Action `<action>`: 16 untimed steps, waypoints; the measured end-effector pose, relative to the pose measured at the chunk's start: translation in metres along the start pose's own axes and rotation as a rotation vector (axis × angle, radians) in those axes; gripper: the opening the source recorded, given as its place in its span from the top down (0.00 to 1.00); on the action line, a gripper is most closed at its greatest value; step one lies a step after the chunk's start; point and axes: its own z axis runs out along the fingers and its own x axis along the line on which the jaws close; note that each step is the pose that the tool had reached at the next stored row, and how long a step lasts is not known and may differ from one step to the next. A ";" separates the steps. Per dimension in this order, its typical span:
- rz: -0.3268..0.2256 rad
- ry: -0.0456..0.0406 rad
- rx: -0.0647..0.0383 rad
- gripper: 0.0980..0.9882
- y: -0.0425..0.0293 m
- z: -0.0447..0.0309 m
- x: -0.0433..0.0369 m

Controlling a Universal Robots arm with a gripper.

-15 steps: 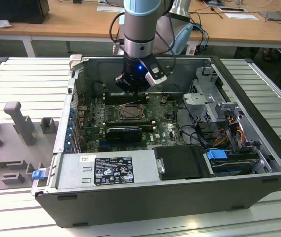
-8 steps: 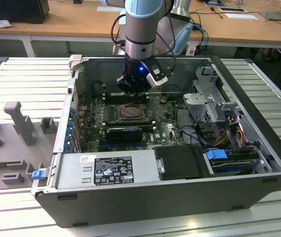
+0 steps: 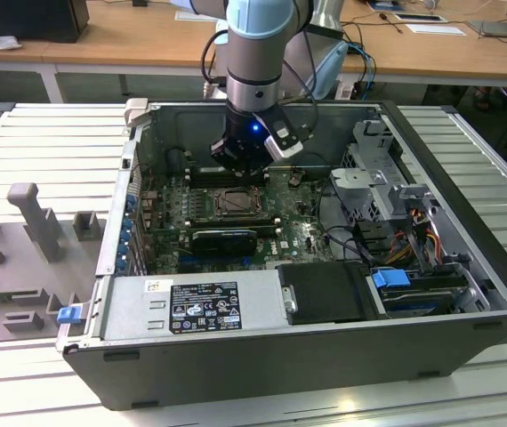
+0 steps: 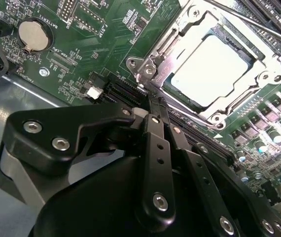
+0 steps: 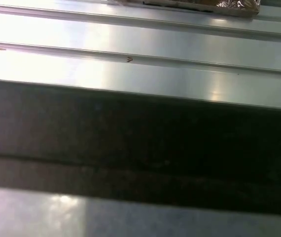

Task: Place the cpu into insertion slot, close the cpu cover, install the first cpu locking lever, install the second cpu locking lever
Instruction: 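Install the first cpu locking lever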

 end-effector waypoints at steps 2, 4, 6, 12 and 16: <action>0.000 0.0000 0.001 0.99 0.0000 0.0004 0.0000; 0.000 0.0003 0.003 0.99 -0.0001 0.0006 0.0000; 0.000 0.0005 0.005 0.99 -0.0002 0.0013 0.0001; 0.000 0.0003 0.005 0.99 -0.0003 0.0021 0.0001; 0.000 0.0005 0.006 0.99 -0.0003 0.0008 0.0001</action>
